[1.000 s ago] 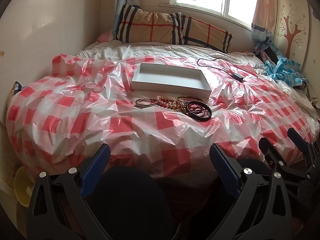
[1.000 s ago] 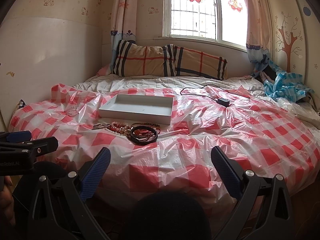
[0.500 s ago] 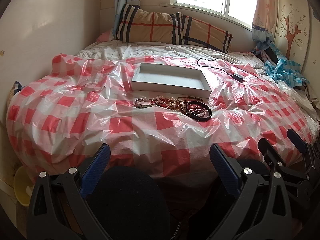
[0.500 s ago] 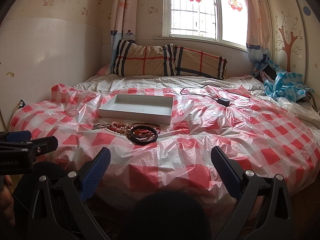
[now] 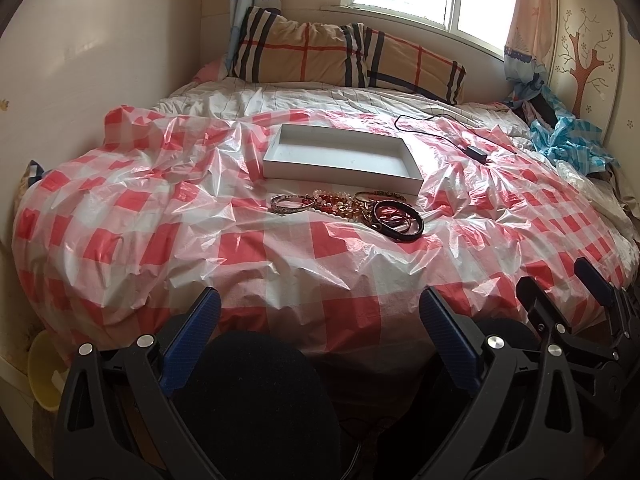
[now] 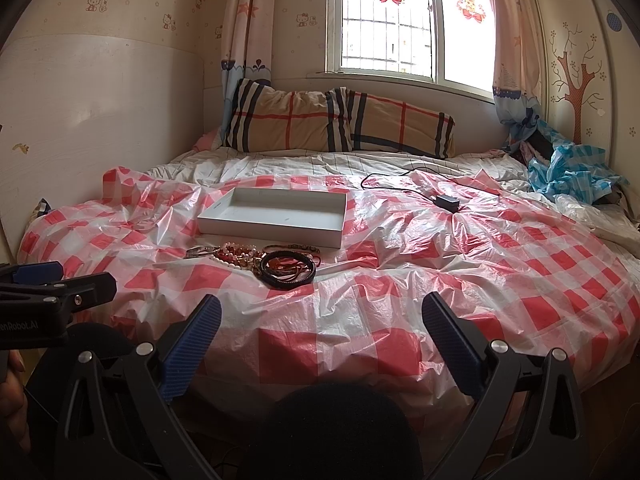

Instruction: Organize jewelry

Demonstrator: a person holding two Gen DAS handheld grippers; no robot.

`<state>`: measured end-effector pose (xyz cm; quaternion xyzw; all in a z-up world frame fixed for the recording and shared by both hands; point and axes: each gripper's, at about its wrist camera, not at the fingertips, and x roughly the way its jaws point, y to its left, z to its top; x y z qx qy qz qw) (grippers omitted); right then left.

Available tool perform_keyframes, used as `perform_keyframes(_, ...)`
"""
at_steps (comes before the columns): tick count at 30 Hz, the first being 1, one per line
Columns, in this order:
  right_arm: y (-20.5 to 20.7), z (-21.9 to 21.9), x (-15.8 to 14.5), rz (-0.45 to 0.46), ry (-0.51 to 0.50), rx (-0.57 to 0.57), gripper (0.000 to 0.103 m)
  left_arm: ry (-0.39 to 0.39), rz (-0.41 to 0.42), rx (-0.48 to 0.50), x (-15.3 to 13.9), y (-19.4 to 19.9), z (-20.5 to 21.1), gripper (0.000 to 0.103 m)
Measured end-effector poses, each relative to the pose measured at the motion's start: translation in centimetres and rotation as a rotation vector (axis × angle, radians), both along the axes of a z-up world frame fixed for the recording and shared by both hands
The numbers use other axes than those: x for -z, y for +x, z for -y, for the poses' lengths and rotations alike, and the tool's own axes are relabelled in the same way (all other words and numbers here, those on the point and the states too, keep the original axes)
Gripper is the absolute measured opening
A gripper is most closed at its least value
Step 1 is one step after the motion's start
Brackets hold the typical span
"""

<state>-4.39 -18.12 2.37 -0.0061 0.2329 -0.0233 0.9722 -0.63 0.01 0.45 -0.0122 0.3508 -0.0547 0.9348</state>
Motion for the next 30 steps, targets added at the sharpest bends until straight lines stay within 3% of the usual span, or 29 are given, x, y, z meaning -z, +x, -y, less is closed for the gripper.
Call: perform_keyframes(30, 0.03, 0.05, -0.03, -0.001, 0.003, 0.000, 0.096, -0.001, -0.003, 0.001, -0.13, 0.16, -0.23, 0.095)
